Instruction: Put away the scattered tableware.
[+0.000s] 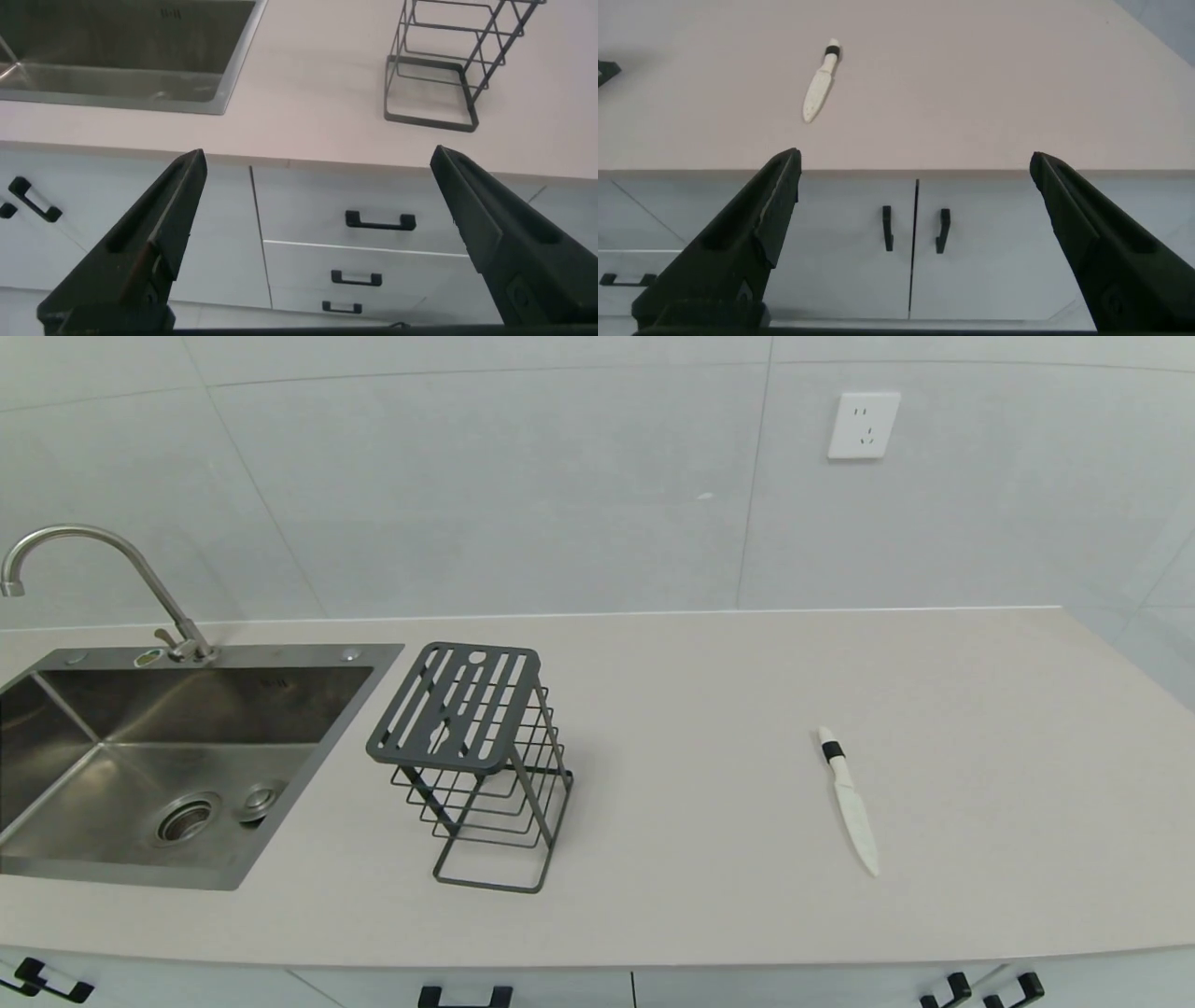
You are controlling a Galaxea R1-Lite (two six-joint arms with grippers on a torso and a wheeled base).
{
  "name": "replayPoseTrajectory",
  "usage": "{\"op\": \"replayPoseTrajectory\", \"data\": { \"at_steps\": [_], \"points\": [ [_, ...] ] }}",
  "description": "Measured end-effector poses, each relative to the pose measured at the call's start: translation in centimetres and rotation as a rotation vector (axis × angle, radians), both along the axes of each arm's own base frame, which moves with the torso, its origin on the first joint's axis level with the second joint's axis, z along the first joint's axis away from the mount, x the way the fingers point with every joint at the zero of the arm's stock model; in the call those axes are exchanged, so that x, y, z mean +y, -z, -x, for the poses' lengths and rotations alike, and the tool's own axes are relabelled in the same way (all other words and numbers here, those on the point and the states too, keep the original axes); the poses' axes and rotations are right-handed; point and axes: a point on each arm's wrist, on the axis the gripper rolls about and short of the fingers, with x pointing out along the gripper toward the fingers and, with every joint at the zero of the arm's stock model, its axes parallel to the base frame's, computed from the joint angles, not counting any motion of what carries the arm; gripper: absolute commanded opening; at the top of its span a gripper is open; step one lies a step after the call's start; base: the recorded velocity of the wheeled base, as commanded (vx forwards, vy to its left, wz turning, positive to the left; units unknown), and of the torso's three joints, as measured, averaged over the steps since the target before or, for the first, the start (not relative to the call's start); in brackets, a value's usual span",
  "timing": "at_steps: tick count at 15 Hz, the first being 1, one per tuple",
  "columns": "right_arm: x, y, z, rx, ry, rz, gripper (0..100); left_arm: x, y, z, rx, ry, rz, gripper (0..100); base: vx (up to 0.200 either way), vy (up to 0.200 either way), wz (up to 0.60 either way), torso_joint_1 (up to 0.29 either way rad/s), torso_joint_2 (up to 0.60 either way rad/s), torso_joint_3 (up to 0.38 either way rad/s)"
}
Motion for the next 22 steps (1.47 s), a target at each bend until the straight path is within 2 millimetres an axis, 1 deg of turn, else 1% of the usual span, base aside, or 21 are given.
{"op": "replayPoseTrajectory", "data": {
  "at_steps": [2, 13, 16, 19, 21, 22],
  "points": [
    [0.0, 0.0, 0.0, 0.0, 0.0, 0.0, 100, 0.0, 0.01, 0.0, 0.001, 0.0, 0.0, 100, 0.0, 0.0, 0.0, 0.102, 0.0, 0.09],
    [0.0, 0.0, 0.0, 0.0, 0.001, 0.0, 100, 0.0, 0.0, 0.0, 0.0, 0.0, 0.0, 100, 0.0, 0.0, 0.0, 0.0, 0.0, 0.0],
    [0.01, 0.0, 0.0, 0.0, -0.002, 0.005, 100, 0.0, -0.01, 0.0, -0.001, 0.0, 0.0, 100, 0.0, 0.0, 0.0, 0.144, -0.31, -0.155],
    [0.01, 0.0, 0.0, 0.0, -0.003, 0.007, 100, 0.0, 0.0, 0.0, 0.0, 0.0, -0.002, 100, 0.0, 0.0, 0.0, 0.031, -0.06, -0.032],
    [0.0, 0.0, 0.0, 0.0, -0.001, 0.005, 100, 0.0, 0.0, 0.0, 0.0, 0.0, -0.002, 100, 0.2, 0.0, 0.0, 0.01, -0.01, -0.005],
    [0.0, 0.0, 0.0, 0.0, 0.001, 0.004, 100, 0.0, 0.0, 0.0, 0.0, 0.0, -0.003, 100, 0.0, 0.0, 0.0, 0.0, 0.0, 0.0]
  ]
}}
